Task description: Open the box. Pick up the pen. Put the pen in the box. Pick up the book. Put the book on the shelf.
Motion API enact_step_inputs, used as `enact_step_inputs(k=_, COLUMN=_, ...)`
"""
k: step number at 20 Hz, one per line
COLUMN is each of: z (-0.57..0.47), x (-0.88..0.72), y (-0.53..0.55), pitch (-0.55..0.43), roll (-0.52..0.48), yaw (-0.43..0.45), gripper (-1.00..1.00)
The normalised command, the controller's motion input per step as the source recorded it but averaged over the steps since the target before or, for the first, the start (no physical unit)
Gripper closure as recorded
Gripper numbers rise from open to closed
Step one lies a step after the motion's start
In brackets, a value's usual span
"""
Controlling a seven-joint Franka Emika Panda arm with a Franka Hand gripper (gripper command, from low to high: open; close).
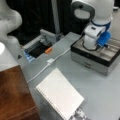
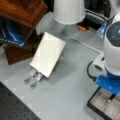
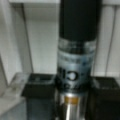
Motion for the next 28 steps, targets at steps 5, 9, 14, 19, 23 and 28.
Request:
enact_step_inputs(k=5, z=-0.2, x=-0.06, y=0.13, pitch=-0.071, roll=0.035, yaw=-0.14, gripper=1.0)
enact_step_inputs(k=9, z=-0.14, x=-0.13, y=0.07, pitch=-0.067, roll=0.023, yaw=-0.124, gripper=1.0)
enact_step_inputs(k=14, z=-0.13, x=-0.17, y=0.01, pitch=-0.08, roll=-0.004, yaw=-0.103, gripper=1.0)
enact_step_inputs(k=19, z=-0.14, x=-0.17, y=-0.03, pitch=-0.107, roll=-0.032, yaw=-0.063, gripper=1.0)
enact_step_inputs(k=23, z=-0.13, x=-0.16, y=-0.05, pitch=-0.122, roll=-0.061, yaw=-0.038, gripper=-1.0)
enact_step_inputs(k=28, z=-0.09, x=-0.12, y=-0.04, pitch=-0.124, roll=-0.1, yaw=-0.03, gripper=-1.0)
